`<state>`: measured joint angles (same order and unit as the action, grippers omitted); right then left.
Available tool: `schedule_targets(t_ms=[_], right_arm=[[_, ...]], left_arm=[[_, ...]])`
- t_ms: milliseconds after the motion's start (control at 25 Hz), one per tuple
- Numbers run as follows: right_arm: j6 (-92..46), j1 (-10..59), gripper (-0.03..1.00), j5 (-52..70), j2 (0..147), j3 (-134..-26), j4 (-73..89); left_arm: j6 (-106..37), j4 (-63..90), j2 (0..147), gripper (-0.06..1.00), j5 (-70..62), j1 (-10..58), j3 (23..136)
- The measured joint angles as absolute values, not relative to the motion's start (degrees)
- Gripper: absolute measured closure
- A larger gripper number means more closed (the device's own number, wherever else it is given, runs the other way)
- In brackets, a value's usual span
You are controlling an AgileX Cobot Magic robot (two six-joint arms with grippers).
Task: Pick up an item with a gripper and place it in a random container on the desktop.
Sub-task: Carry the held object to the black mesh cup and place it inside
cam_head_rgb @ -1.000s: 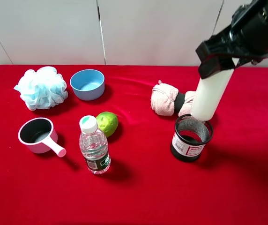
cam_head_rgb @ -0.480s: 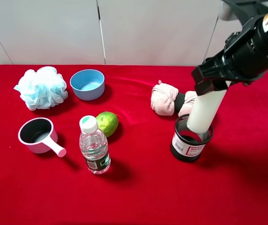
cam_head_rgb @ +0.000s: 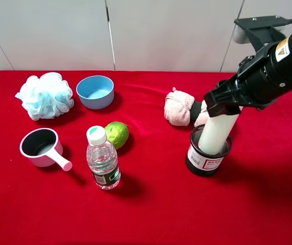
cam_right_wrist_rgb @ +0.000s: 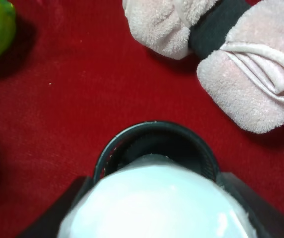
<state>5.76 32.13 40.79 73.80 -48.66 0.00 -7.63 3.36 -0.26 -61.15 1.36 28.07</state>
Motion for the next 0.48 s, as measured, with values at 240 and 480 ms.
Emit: schedule_targets(t_ms=[240, 480], right_arm=[[5.76, 32.13, 0.58, 35.87, 73.74, -44.06, 0.0], [5.76, 32.13, 0.58, 31.87, 73.74, -40.42, 0.69]], left_arm=[[-7.63, 3.36, -0.26, -0.05, -61.15, 1.36, 28.07], [-7.63, 3.36, -0.26, -0.05, -61.15, 1.36, 28.07]])
